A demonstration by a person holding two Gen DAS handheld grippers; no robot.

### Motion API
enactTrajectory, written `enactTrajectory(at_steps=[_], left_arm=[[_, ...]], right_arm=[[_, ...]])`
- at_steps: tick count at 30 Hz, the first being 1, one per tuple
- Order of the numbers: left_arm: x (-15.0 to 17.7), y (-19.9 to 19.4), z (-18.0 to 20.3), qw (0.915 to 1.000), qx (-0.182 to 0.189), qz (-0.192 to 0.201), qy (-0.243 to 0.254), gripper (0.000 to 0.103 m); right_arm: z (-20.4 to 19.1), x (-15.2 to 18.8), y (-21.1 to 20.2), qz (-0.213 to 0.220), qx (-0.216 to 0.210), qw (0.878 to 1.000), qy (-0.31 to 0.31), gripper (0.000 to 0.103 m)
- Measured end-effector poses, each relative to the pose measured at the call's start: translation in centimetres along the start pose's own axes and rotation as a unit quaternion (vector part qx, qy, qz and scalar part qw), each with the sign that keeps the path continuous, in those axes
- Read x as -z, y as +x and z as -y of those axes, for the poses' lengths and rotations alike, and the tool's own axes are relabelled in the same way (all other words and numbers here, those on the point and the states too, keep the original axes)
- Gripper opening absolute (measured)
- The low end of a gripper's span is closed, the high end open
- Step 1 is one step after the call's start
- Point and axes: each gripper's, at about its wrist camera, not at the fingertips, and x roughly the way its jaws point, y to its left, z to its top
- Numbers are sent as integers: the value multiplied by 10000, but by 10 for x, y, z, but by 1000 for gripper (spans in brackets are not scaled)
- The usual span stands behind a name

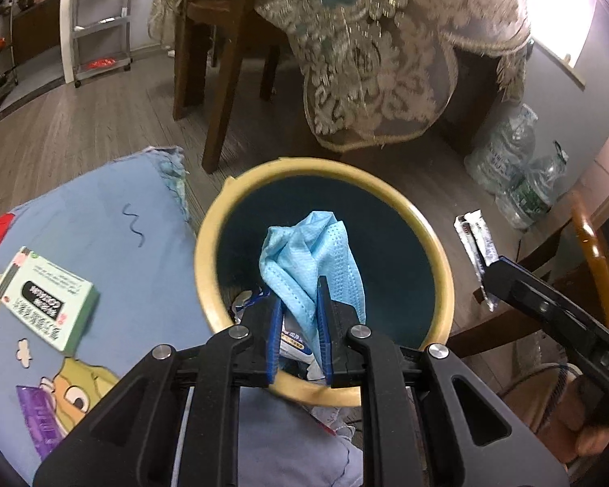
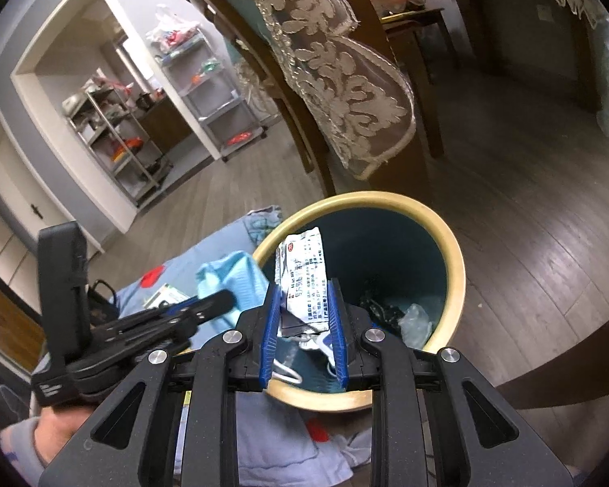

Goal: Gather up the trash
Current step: 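Open both tools over the bin to drop the mask and wrapper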

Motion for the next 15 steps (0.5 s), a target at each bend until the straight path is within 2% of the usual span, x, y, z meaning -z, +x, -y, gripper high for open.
enactTrajectory(at_steps=[4, 9, 15], left_arm=[[2, 11, -3, 9999, 5, -119, -72, 38], [9, 9, -10, 9999, -13, -90, -75, 58], [14, -6, -22, 9998, -84, 38, -191, 76]], right_arm=[[3, 1, 4, -40, 22, 10000, 37, 25], [2, 2, 8, -90, 41, 9999, 40, 25], [1, 3, 22, -213, 111, 9997, -22, 25]])
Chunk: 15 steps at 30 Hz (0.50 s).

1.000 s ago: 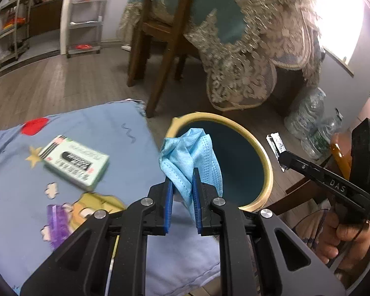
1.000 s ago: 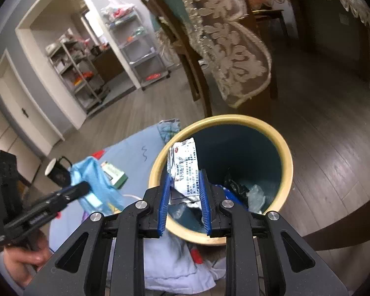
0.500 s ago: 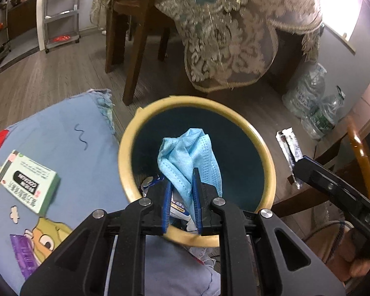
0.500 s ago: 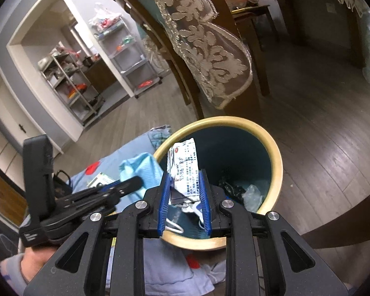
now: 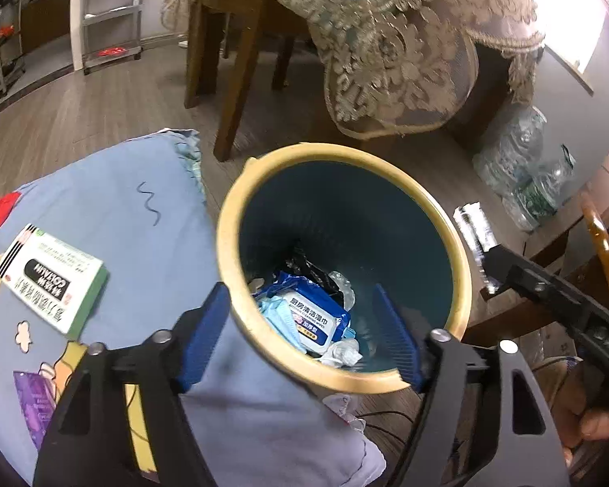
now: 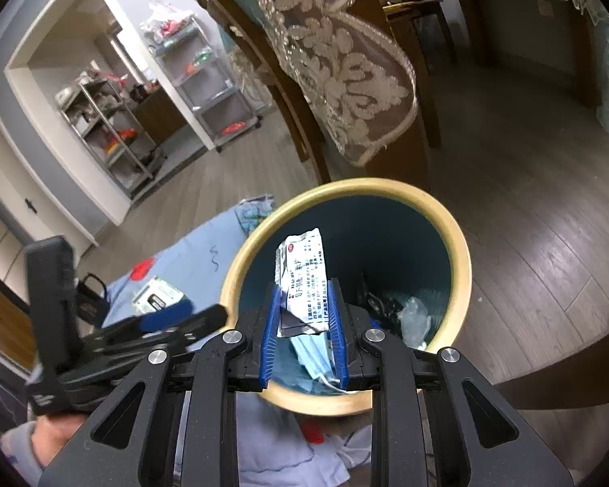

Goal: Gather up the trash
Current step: 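Open both tools over the bin to drop the mask and wrapper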

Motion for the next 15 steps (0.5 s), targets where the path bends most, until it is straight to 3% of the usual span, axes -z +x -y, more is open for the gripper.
enactTrajectory(at_steps=[6, 10, 15], left_arm=[[10, -25, -15, 9997, -172, 172, -36, 90], [21, -46, -35, 9990, -290, 296, -189, 91], [36, -70, -64, 9969, -507, 395, -446, 92]], right_arm=[[-1, 3, 22, -238, 82, 9997, -23, 25], [-3, 6, 38, -412, 135, 9990, -58, 26], [-4, 9, 45, -473, 234, 9986, -75, 56]])
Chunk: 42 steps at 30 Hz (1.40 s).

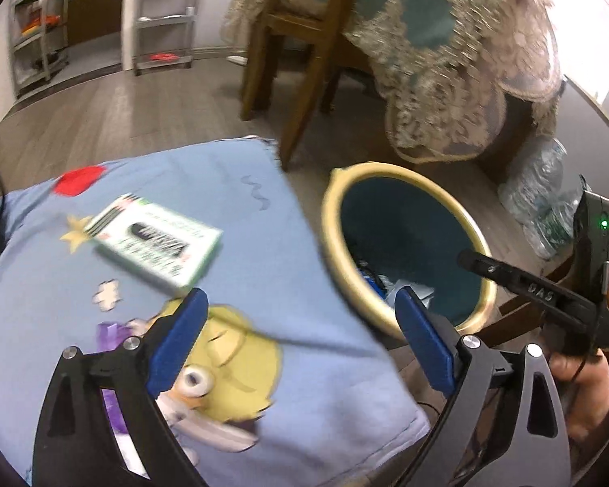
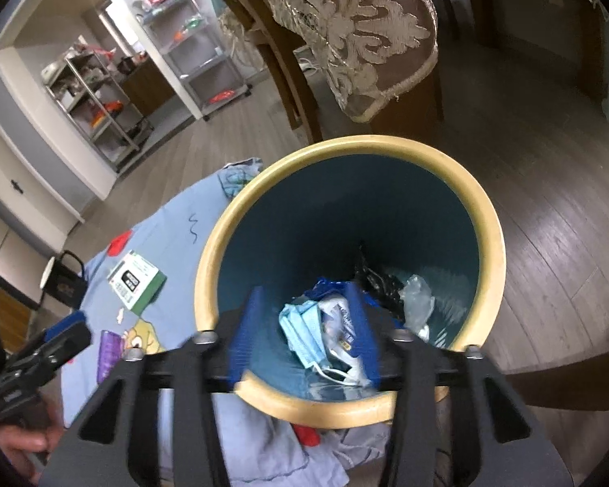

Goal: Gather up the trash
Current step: 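Open both tools over the bin to drop the mask and wrapper, then move the left tool to the purple spray bottle and grasp it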

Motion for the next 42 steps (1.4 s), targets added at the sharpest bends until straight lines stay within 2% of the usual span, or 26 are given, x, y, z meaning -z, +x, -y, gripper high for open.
enactTrajectory(at_steps=[6, 12, 18, 24, 29, 30, 31, 34, 40, 42], left_arm=[[24, -23, -56, 9980, -498, 4, -380, 95], [51, -32, -98, 9931, -1003, -109, -593, 95], [72, -27, -119, 9902, -1094, -222, -842, 95], [80, -12, -123, 9886, -1203, -371, -828, 95], [80, -2, -124, 9890, -1263, -299, -711, 93], [79, -1, -124, 9894, -1239, -310, -686, 86], [79, 3, -124, 9903, -1174, -361, -642, 75], [80, 10, -123, 9906, -1154, -465, -564, 57], [79, 9, -130, 9894, -1203, -454, -673, 34], [79, 8, -135, 9892, -1173, -443, -759, 32]], right_arm=[[0, 1, -3, 91, 62, 9999, 5, 69], [-5, 2, -4, 121, 90, 9998, -96, 76], [-15, 4, -7, 179, 154, 9992, -330, 77], [-20, 7, -7, 175, 241, 9984, -476, 78], [-27, 8, -5, 163, 246, 9978, -595, 78], [-31, 9, -5, 147, 206, 9975, -661, 78], [-36, 10, -4, 125, 163, 9971, -733, 78], [-56, 19, -2, 41, 56, 9935, -1135, 78], [-96, 37, 13, -235, -155, 9852, -1689, 78], [-110, 41, 21, -381, -251, 9821, -1827, 78]])
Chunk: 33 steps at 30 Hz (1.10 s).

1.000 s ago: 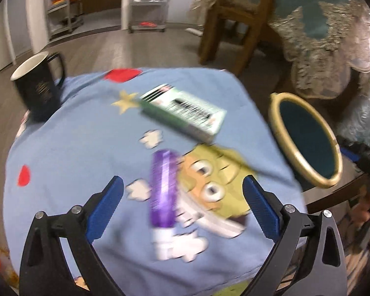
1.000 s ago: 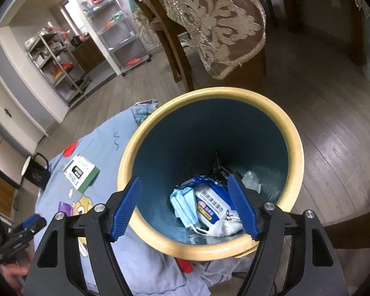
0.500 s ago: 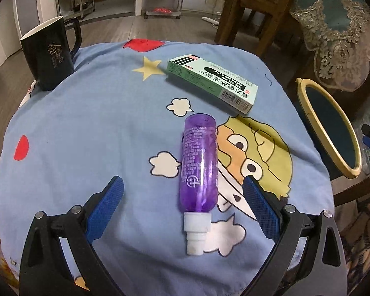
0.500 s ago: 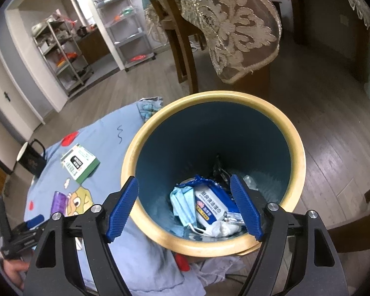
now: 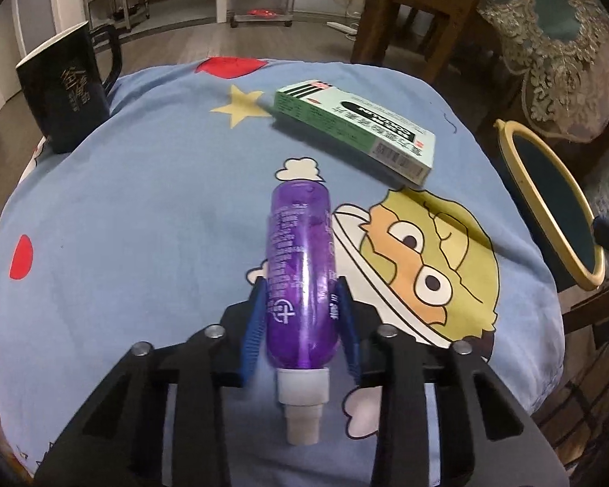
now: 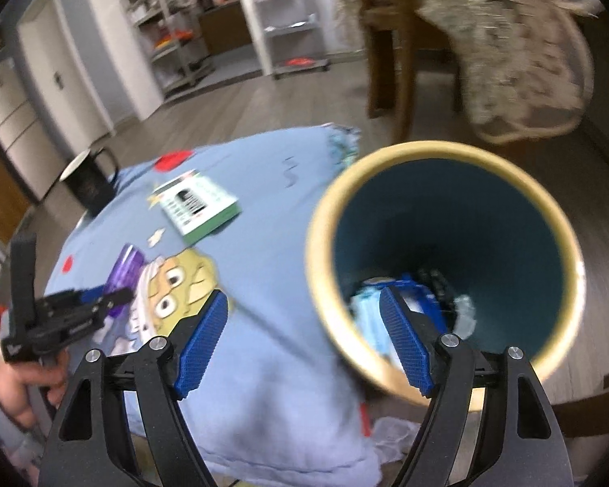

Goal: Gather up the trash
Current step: 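Move the left tool to the purple spray bottle and grasp it, then grasp the COLTALIN medicine box with the right tool while the left tool holds the bottle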

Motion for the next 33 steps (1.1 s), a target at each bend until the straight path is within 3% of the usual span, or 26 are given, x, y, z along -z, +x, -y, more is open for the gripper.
enactTrajectory(at_steps=[14, 20, 24, 30, 33], left_arm=[[-5, 1, -15, 9995, 130, 34, -275, 32], [-6, 1, -18, 9994, 123, 55, -305, 32], [-6, 1, -19, 9992, 114, 74, -381, 32], [-7, 1, -18, 9990, 109, 83, -415, 32], [-7, 0, -19, 9989, 133, 91, -451, 32]], right_arm=[[-70, -60, 89, -687, -362, 9909, -1095, 86], [-87, -85, 135, -1091, -315, 9811, -1566, 87], [-101, -94, 161, -1295, -304, 9702, -2027, 93], [-120, -108, 178, -1411, -600, 9620, -2257, 94], [-138, -104, 182, -1543, -775, 9517, -2538, 94]])
